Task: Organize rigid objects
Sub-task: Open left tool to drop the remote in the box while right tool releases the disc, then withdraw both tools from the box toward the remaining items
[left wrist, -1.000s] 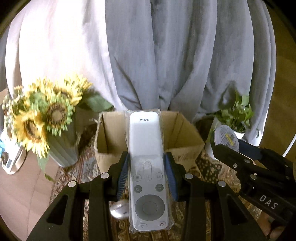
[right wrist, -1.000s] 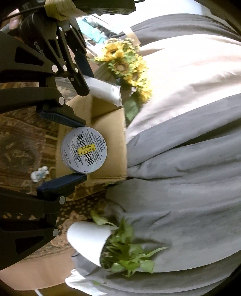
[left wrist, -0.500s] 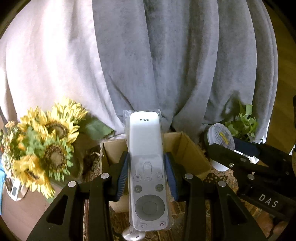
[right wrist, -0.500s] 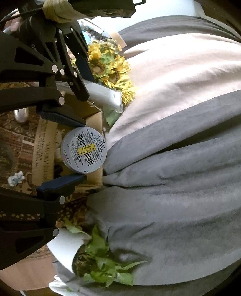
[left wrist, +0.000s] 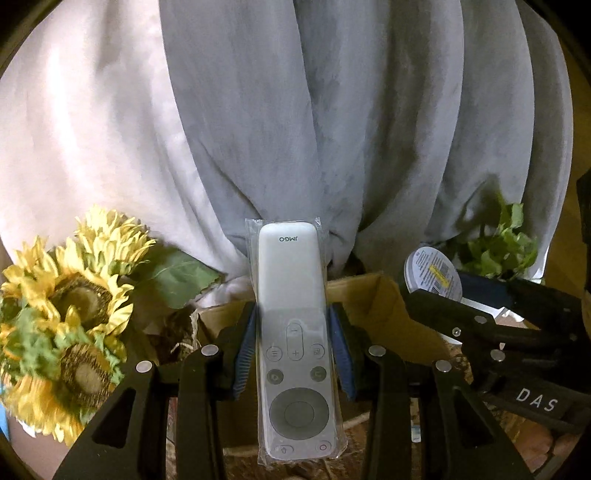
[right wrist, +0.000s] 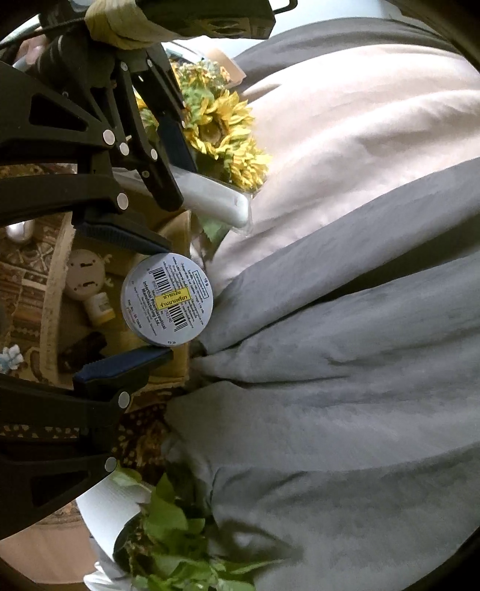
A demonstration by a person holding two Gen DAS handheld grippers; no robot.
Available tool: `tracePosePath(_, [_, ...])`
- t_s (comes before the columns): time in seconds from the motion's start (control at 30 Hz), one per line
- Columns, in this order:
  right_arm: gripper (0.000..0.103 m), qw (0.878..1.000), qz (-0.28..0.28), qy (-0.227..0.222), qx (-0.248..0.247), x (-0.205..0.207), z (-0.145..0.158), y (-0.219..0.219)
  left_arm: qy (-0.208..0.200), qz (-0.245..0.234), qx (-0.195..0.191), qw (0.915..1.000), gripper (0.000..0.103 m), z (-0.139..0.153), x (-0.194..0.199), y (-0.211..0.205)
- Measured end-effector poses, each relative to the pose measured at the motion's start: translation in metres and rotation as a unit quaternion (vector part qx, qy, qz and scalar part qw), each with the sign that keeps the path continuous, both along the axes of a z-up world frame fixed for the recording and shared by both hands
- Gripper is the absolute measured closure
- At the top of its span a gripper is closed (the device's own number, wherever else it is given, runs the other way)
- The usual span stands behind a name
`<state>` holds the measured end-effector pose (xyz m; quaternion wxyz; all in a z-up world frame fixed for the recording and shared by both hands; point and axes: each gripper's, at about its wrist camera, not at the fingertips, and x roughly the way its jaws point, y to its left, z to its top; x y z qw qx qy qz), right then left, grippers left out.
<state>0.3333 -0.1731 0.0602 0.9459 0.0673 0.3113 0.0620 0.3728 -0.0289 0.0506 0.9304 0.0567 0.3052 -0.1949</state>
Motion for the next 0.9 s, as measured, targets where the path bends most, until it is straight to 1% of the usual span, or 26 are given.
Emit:
tracePosePath(0.13, [0.051,1.0,0.0,0.019,-0.007,0.016,-0.014,-0.001,0.011,-0.005,0.017,0.9998,0.065,-0.012,0.014,-0.005])
tracePosePath(0.3, [0.051,0.999,0.003,0.048,-0.002,0.033,-0.034,-0.004,0.035,-0.015,0.044,0.9983,0.065,-0.032,0.023,-0.009])
tracePosePath(0.5, [0.051,0.996,0.009,0.083,0.008,0.045,-0.06,-0.009,0.067,-0.029,0.054,0.9959,0.065,-0.049,0.029,-0.014])
tracePosePath(0.63, [0.051,0.995,0.011,0.101,0.013,0.049,-0.07,-0.012,0.091,-0.031,0.059,0.9936,0.064,-0.057,0.033,-0.016])
tracePosePath(0.73, [0.05,0.993,0.011,0.115,0.012,0.051,-0.076,-0.012,0.093,-0.024,0.055,0.9938,0.062,-0.059,0.033,-0.014])
tracePosePath(0.8, [0.047,0.992,0.01,0.122,0.014,0.054,-0.078,-0.013,0.09,-0.017,0.051,0.9945,0.054,-0.056,0.033,-0.012])
tracePosePath(0.9, [0.046,0.992,0.004,0.122,0.015,0.054,-0.078,-0.014,0.08,-0.006,0.052,0.9954,0.054,-0.052,0.03,-0.011])
